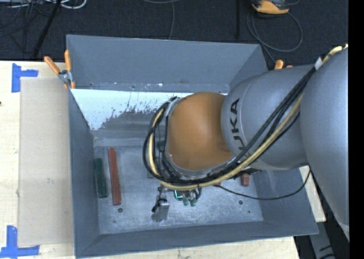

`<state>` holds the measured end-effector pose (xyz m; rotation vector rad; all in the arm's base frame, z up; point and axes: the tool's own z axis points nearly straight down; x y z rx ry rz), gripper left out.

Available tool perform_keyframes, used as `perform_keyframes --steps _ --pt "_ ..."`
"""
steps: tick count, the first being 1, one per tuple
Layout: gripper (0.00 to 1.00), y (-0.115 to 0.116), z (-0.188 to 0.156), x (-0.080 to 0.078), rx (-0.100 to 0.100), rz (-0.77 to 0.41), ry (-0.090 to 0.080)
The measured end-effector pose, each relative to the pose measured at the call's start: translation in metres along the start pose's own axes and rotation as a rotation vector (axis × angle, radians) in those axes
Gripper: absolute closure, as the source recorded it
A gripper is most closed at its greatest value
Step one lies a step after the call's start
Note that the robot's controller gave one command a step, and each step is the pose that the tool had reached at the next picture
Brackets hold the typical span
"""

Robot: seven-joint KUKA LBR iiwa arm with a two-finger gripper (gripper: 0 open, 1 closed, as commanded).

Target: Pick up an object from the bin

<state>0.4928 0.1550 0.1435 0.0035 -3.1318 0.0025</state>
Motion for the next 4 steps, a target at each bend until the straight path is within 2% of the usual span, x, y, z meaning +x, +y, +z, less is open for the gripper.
perform_keyframes --steps 1,2,3,4 --pt "0.0 0.084 0.074 0.0 0.0 -0.477 -0.011" --pt "0.0 0.084 0.043 0.02 0.001 -0.616 -0.012" --pt "0.0 0.092 0.03 0.009 0.001 -0.715 -0.011" --pt "0.0 0.088 0.073 -0.069 0.004 -1.148 -0.01"
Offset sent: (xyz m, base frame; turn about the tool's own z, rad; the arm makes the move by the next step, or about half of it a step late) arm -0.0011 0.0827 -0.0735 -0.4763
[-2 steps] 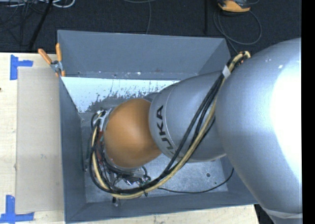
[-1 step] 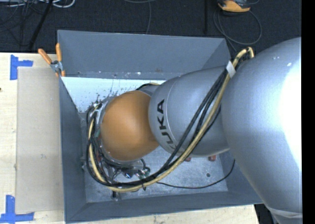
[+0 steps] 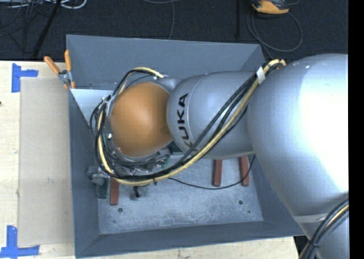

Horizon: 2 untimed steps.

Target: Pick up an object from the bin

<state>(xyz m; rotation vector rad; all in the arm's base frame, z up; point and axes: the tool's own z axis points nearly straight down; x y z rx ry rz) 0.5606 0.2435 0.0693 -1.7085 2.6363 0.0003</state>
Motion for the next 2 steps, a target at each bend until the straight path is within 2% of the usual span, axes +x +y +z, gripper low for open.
perform_keyframes --steps 1,2 --pt "0.0 -0.0233 -0.0007 0.0082 0.0 -0.536 -0.003" --pt "1.0 -0.023 -0.0004 0.0084 -0.002 -0.531 -0.003"
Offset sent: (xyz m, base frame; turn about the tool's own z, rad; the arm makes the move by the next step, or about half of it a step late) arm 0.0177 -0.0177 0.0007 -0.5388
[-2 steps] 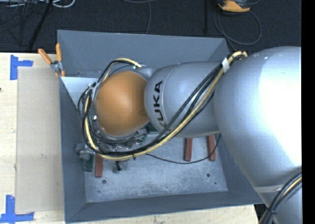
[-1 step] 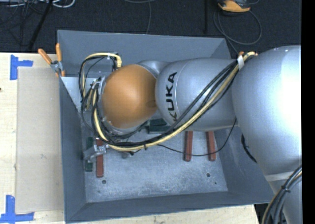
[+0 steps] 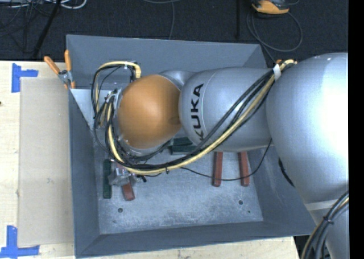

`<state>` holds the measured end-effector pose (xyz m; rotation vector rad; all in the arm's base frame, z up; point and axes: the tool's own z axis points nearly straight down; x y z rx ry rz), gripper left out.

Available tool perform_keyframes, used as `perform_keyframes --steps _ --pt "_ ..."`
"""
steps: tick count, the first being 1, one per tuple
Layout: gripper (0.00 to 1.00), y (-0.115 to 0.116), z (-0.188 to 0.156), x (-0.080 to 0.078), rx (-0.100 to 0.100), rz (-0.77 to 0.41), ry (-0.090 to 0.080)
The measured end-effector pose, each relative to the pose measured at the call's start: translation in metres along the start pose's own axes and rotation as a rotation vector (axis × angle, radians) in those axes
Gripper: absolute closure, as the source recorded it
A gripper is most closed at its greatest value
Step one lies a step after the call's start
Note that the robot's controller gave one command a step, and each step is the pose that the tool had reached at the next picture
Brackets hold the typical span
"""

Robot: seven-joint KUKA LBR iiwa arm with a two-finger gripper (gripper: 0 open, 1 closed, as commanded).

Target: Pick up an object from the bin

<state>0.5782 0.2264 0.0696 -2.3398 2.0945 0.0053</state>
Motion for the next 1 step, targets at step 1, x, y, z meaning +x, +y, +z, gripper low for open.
perform_keyframes --steps 1 --pt "1.0 -0.0013 -0.1337 -0.0019 0.008 0.005 0.0"
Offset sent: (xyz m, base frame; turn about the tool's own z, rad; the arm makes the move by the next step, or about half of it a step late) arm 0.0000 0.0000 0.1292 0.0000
